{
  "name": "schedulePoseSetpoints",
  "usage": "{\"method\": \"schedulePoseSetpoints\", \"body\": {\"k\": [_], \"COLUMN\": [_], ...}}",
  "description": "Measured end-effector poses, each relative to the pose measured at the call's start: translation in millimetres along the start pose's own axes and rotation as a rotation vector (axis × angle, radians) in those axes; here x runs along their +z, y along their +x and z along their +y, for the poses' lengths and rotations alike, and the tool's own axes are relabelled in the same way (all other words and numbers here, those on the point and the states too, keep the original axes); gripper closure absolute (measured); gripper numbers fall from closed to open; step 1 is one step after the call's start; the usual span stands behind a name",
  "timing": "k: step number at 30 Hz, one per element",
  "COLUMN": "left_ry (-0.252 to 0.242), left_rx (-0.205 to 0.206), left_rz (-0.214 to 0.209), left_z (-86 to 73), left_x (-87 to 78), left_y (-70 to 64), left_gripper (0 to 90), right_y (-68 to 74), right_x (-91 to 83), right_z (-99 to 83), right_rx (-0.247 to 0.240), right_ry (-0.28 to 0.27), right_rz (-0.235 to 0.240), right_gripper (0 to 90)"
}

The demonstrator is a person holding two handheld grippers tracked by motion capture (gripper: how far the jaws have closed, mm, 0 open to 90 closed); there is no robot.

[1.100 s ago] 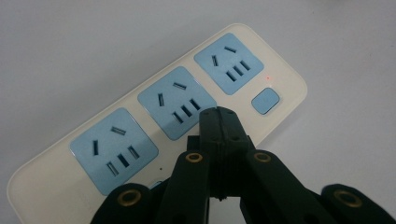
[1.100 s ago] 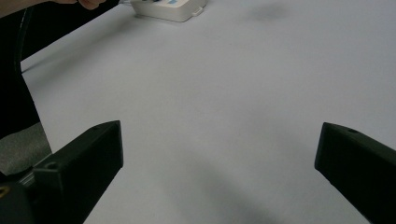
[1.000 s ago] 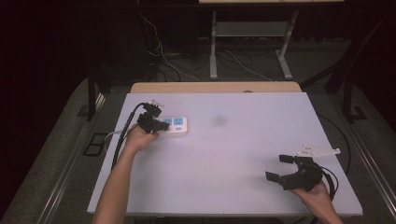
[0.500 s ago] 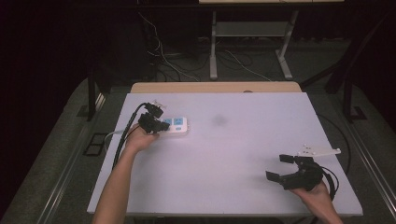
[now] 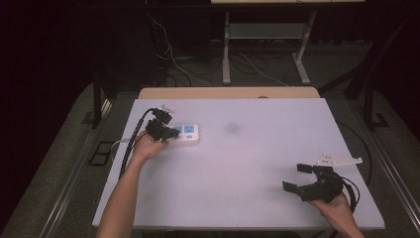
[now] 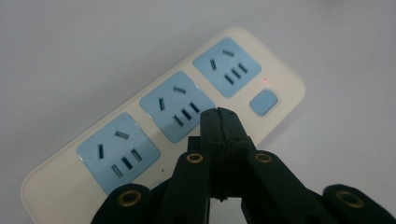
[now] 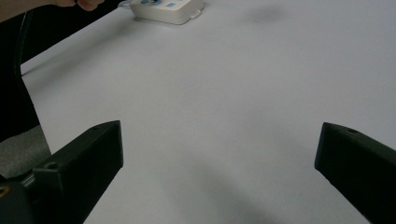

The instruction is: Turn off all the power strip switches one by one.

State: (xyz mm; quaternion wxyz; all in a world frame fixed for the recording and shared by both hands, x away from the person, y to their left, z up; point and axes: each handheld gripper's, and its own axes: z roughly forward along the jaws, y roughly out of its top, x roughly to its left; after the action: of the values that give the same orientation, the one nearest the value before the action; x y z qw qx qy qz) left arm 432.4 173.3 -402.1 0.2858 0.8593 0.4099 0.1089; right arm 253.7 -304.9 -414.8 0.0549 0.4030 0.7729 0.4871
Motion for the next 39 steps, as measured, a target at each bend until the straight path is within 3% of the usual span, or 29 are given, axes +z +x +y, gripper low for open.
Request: {"method": "schedulePoseSetpoints", "body": {"k": [12, 24, 39], "left_ry": [-0.066, -0.083, -0.068], "left_rx": [-0.037, 0.012, 0.046], "left_rz": [-0.010, -0.018, -0.035], "left_z": [1.3, 19.0, 29.5], "left_x": [-21.9, -29.8, -18.5], "left_y": [8.8, -3.2, -15.3], "left_gripper": [89.5, 89.4, 89.4], "right_y": [-1.2, -1.0, -0.8], "right_x": [0.9, 0.9, 1.1], "right_z": [0.1, 0.1, 0.1], "right_rx": [0.004, 0.003, 0.001], "right_ry": [0.003, 0.003, 0.005], "right_rz": [-0.003, -0.004, -0.002], "right_gripper": [0.9, 0.9, 0.9]}}
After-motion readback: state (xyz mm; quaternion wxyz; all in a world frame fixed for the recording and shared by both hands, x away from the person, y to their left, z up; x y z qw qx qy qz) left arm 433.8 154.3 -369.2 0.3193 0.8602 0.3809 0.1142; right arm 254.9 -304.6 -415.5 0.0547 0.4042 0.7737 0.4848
